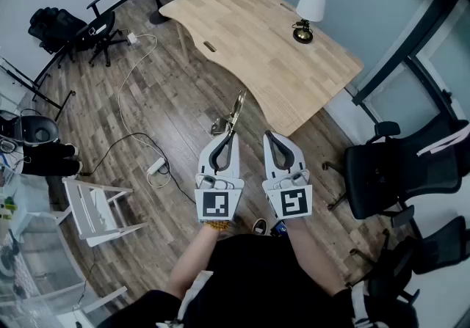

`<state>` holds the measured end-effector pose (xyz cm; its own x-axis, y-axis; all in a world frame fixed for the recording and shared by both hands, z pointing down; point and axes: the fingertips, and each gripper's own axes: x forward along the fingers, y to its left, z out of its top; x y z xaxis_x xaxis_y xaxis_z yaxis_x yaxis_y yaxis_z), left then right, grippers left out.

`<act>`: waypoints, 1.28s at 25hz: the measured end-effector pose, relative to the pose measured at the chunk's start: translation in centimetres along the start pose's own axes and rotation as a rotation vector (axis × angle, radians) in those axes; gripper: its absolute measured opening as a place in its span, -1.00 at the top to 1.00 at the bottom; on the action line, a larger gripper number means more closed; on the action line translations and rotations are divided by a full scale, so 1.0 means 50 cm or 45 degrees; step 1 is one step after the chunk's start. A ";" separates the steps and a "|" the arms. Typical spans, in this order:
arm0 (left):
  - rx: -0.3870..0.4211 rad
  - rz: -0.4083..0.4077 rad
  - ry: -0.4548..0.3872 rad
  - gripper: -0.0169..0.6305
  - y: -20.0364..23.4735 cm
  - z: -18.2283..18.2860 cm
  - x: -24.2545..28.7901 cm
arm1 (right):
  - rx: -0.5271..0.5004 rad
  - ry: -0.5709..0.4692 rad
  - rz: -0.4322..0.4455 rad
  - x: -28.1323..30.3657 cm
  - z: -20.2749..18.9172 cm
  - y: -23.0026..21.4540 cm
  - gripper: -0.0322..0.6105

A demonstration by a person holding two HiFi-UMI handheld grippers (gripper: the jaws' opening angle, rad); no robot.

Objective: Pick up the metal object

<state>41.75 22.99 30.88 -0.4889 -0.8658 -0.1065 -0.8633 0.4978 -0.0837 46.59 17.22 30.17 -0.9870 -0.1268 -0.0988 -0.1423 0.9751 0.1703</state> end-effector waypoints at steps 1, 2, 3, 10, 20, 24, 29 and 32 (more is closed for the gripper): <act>-0.008 0.000 -0.012 0.90 0.017 0.000 0.001 | 0.003 -0.009 0.001 0.012 0.001 0.010 0.89; -0.013 -0.002 -0.021 0.90 0.034 -0.001 0.002 | 0.004 -0.014 0.001 0.024 0.002 0.019 0.89; -0.014 -0.006 -0.025 0.90 0.050 -0.002 0.003 | 0.001 -0.013 -0.004 0.037 0.002 0.028 0.89; -0.028 -0.048 -0.017 0.90 0.166 -0.018 0.016 | -0.017 0.012 -0.027 0.144 0.003 0.094 0.89; -0.066 -0.113 -0.016 0.90 0.286 -0.063 0.031 | -0.026 0.053 -0.049 0.256 -0.025 0.166 0.89; -0.081 -0.121 0.016 0.90 0.320 -0.090 0.071 | -0.010 0.056 -0.064 0.309 -0.042 0.147 0.89; -0.058 -0.124 0.041 0.90 0.362 -0.135 0.149 | 0.018 0.037 -0.092 0.389 -0.089 0.101 0.89; -0.029 -0.132 0.060 0.90 0.395 -0.153 0.207 | 0.046 0.008 -0.102 0.456 -0.107 0.069 0.89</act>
<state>18.69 23.46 35.71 -0.4018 -0.9142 -0.0520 -0.9118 0.4047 -0.0689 23.21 16.71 33.76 -0.9730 -0.2060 -0.1043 -0.2184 0.9676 0.1269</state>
